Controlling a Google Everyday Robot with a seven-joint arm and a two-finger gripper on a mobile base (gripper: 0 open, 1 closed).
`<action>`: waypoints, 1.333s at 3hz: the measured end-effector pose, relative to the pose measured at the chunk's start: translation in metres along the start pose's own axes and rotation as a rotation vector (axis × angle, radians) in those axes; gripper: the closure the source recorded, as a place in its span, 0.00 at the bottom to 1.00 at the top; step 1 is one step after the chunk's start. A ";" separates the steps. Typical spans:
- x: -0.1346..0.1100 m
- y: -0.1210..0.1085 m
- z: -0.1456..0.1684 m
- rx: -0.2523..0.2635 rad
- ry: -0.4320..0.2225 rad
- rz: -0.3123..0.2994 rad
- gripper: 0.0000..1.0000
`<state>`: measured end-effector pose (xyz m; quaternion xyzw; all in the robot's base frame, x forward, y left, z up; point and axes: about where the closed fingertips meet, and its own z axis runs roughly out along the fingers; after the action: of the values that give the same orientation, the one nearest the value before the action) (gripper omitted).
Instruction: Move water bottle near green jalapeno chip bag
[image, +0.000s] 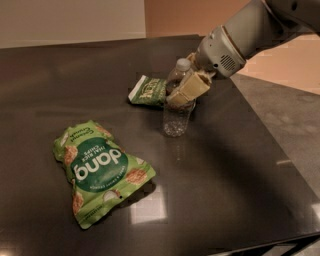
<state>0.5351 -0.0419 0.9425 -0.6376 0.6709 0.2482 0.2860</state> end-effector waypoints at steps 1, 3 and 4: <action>0.003 -0.009 0.005 0.003 0.016 0.008 0.63; 0.011 -0.021 0.011 0.024 0.031 0.016 0.16; 0.010 -0.022 0.012 0.024 0.031 0.016 0.00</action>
Offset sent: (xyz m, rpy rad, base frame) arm 0.0283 -0.0056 -0.0155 -0.0442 -0.0003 -0.0402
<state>0.5571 -0.0424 0.9273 -0.6327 0.6830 0.2326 0.2812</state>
